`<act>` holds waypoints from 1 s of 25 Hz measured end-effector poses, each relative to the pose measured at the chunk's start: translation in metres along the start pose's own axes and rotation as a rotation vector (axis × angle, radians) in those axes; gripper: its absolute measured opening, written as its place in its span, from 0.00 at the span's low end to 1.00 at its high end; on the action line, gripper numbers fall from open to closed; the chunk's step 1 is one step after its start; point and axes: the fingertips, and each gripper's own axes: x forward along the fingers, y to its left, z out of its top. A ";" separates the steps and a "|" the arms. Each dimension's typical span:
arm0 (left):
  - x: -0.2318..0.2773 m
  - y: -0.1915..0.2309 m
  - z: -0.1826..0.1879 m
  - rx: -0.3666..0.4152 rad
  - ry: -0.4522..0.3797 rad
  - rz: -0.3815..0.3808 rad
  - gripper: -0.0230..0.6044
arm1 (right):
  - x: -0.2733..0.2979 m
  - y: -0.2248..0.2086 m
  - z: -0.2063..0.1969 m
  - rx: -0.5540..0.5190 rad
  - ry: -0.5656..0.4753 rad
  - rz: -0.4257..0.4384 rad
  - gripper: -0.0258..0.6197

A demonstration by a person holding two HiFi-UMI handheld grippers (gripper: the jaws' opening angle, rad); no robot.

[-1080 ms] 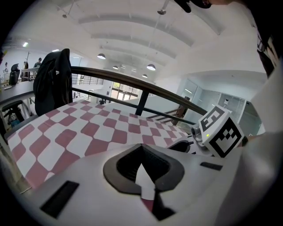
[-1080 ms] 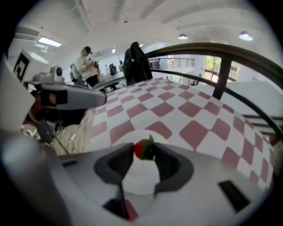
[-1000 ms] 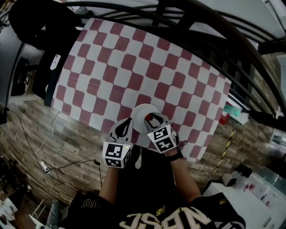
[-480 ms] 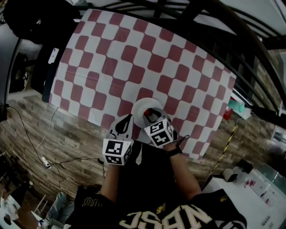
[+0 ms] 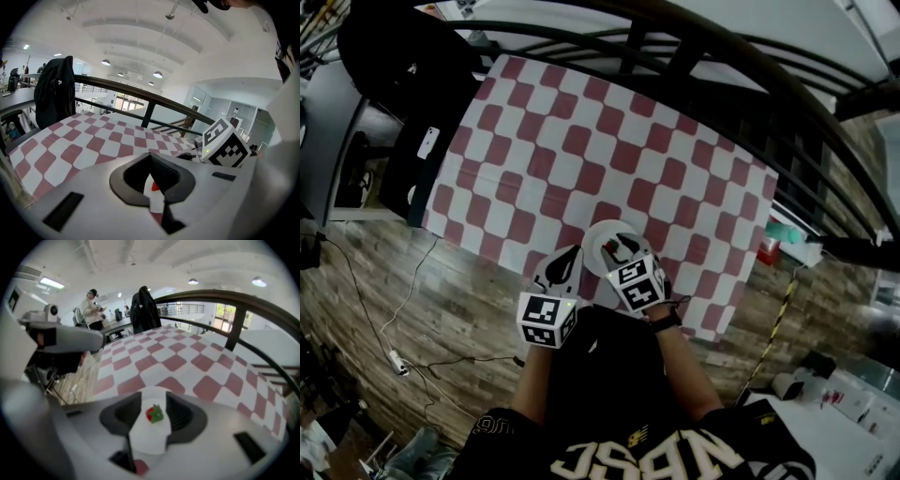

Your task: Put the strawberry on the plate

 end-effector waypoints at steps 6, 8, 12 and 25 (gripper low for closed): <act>-0.031 -0.004 0.046 0.047 -0.095 0.011 0.05 | -0.055 0.001 0.038 0.032 -0.150 -0.073 0.28; -0.043 -0.008 0.066 0.065 -0.138 0.018 0.05 | -0.074 0.005 0.051 0.042 -0.213 -0.082 0.28; -0.067 -0.021 0.109 0.111 -0.243 0.029 0.05 | -0.119 0.011 0.082 0.026 -0.353 -0.116 0.28; -0.137 -0.066 0.182 0.210 -0.512 -0.032 0.05 | -0.254 0.055 0.174 -0.026 -0.822 -0.233 0.07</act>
